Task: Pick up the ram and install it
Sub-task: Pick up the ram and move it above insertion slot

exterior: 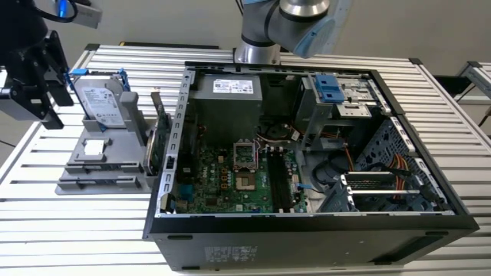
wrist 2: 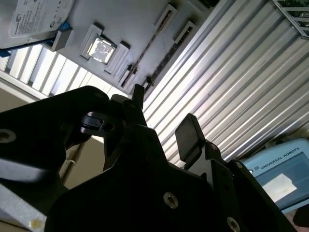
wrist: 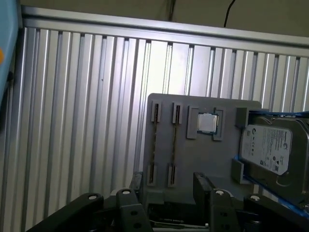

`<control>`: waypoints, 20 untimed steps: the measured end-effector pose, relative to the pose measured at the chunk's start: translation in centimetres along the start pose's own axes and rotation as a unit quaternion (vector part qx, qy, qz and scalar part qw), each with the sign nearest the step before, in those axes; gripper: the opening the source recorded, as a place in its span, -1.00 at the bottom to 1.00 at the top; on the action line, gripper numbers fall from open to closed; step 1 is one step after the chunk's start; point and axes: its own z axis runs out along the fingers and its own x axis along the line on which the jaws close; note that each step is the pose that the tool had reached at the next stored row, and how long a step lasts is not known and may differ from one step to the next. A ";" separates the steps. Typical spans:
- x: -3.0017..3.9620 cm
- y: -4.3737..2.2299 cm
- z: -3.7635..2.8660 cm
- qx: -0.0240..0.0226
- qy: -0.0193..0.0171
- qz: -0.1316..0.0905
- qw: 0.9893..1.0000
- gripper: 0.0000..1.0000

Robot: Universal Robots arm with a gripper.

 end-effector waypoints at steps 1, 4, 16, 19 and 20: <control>-0.02 0.00 0.05 0.000 0.000 0.000 1.000 1.00; -0.07 -0.01 0.22 0.000 0.001 0.000 1.000 1.00; -0.28 -0.05 0.90 0.000 0.003 0.001 1.000 1.00; -0.33 -0.06 1.08 0.000 0.004 0.001 1.000 1.00; -0.35 -0.06 1.14 0.000 0.004 0.001 1.000 1.00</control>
